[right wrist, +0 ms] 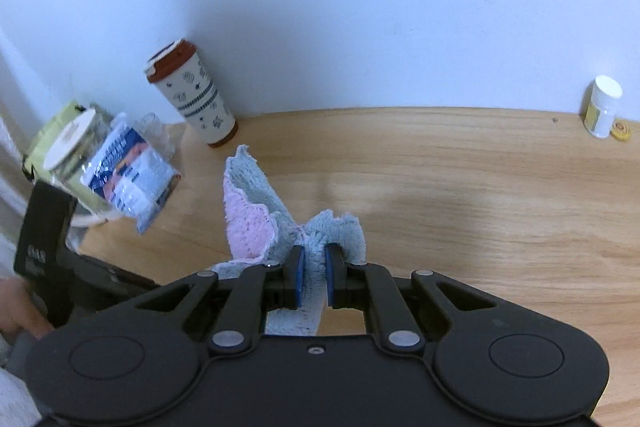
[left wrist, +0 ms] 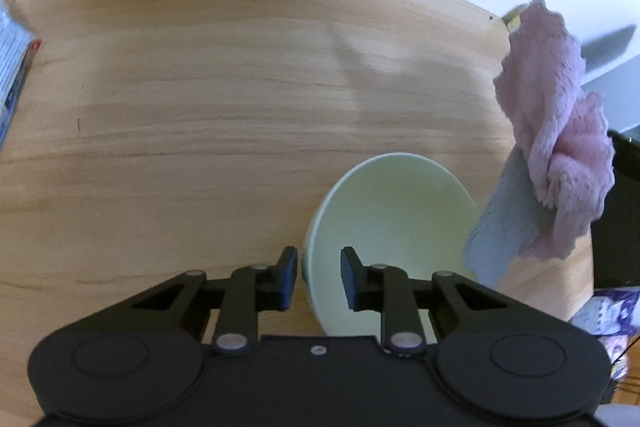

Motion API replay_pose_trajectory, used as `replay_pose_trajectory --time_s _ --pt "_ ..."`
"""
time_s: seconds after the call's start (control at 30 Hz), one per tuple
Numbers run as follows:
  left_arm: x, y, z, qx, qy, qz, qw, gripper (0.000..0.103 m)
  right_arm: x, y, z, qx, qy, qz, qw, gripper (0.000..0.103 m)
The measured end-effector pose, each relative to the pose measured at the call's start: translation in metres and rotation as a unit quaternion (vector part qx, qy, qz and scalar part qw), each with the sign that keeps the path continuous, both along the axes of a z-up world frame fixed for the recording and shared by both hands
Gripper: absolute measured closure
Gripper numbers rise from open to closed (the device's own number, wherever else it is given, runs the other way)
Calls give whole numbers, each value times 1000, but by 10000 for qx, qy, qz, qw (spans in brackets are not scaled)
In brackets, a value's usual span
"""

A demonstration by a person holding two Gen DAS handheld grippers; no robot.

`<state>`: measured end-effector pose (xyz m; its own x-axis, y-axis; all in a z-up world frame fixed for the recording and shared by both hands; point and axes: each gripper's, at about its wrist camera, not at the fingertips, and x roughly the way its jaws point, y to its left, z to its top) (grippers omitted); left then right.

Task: Clean bowl
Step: 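Lift the cloth out of the bowl with the right tool and wipe the bowl's outer rim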

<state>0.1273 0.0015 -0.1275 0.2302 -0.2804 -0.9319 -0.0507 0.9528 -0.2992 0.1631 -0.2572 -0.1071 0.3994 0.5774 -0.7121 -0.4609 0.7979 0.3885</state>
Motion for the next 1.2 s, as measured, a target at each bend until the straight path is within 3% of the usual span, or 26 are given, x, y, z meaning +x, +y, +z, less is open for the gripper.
replay_pose_trajectory --time_s 0.23,0.4,0.6,0.83,1.03,1.2 --pt "3 -4 -3 137 -127 -63 9998 87 -2 -2 -7 148 234 -98 9996 92" --pt "4 2 -9 48 -68 15 10000 95 -3 -3 -13 237 438 -86 9987 92" --pt "4 0 -6 -147 -137 189 9996 97 1 -2 -19 304 592 -6 9978 92" --pt "2 -20 14 379 -697 -448 9958 95 12 8 -4 390 426 169 9982 92" --pt "-2 -31 27 607 -1174 -835 9877 93 29 53 8 530 488 756 9945 92" --pt "-10 -37 40 808 -1497 -1019 9801 93 48 92 -12 596 1221 1443 9802 92"
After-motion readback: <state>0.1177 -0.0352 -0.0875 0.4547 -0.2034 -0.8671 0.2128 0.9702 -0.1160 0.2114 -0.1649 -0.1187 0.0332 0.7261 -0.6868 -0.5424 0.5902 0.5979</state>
